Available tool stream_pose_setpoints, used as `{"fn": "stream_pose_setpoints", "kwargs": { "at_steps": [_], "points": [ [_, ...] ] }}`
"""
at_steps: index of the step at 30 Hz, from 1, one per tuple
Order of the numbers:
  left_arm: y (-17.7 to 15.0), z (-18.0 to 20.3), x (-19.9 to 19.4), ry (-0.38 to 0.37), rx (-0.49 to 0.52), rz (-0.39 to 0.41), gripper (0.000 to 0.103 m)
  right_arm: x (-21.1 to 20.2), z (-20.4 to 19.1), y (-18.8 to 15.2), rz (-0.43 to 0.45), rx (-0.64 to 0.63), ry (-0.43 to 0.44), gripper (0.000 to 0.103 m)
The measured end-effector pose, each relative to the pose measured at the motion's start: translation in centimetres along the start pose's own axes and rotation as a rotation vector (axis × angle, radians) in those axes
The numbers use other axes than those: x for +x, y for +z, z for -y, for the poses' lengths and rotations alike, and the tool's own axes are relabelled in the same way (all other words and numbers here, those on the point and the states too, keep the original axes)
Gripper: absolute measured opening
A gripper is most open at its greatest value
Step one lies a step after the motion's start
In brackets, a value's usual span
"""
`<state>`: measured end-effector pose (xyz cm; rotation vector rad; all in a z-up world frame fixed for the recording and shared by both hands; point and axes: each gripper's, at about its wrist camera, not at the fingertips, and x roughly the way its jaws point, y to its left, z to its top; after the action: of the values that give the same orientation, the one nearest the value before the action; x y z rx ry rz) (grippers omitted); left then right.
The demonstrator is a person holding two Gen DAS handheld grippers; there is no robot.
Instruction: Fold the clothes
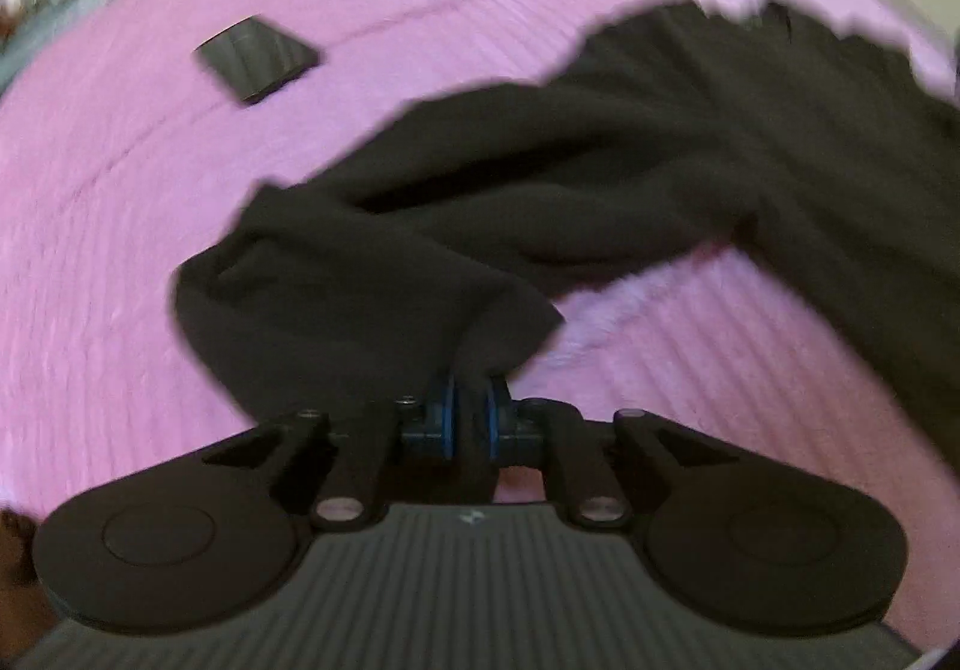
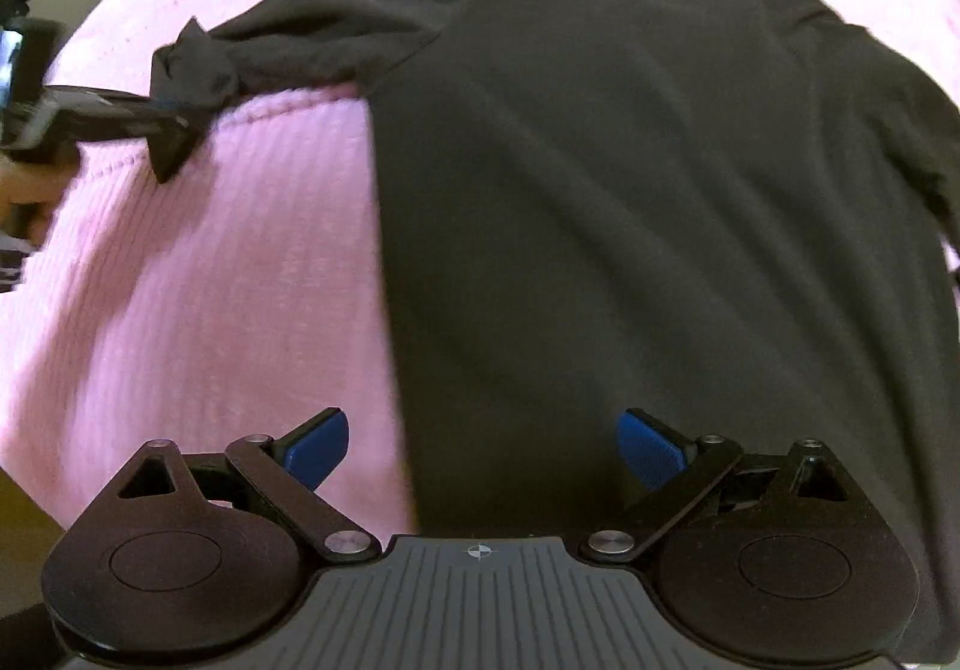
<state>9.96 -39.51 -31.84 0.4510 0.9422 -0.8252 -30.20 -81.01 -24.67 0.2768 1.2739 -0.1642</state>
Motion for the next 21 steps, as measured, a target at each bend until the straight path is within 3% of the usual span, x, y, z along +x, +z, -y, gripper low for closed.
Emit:
{"fn": "stream_pose_setpoints", "kwargs": {
  "at_steps": [3,6,9,10,12,15,17,18,19,21],
  "points": [
    [-0.7,-6.8,-7.1,0.006,-0.154,0.084,0.005,0.0,-2.5,1.2,-0.010,-0.030,0.008,0.099],
    [-2.3,-14.8,-13.6,0.121,-0.294,0.122,0.005,0.2,-4.5,2.7,-0.007,-0.052,0.022,0.099],
    [-4.3,-21.7,-15.4,0.238,-0.377,0.083,0.004,1.1,-5.9,3.8,-0.014,-0.062,0.038,0.099],
    [-4.8,-23.0,-15.0,0.288,-0.385,0.067,0.000,1.4,-6.2,4.0,-0.018,-0.061,0.043,0.099],
    [-5.8,-25.4,-14.2,0.384,-0.403,0.030,0.002,1.7,-6.5,4.0,-0.028,-0.054,0.051,0.099],
    [-7.4,-25.9,-13.3,0.444,-0.454,-0.024,0.008,1.8,-6.1,3.2,-0.042,-0.043,0.046,0.099],
    [-8.1,-24.3,-13.0,0.402,-0.455,-0.018,0.016,1.7,-5.5,2.3,-0.056,-0.025,0.031,0.099],
    [-8.1,-23.2,-12.7,0.370,-0.445,-0.021,0.031,1.7,-5.1,1.8,-0.066,-0.013,0.021,0.099],
    [-8.0,-22.4,-12.3,0.339,-0.440,-0.024,0.038,1.5,-4.6,1.3,-0.073,-0.003,0.013,0.099],
    [-7.1,-21.1,-11.5,0.297,-0.426,-0.011,0.040,1.0,-4.1,0.8,-0.070,-0.004,0.007,0.099]
  ]
}}
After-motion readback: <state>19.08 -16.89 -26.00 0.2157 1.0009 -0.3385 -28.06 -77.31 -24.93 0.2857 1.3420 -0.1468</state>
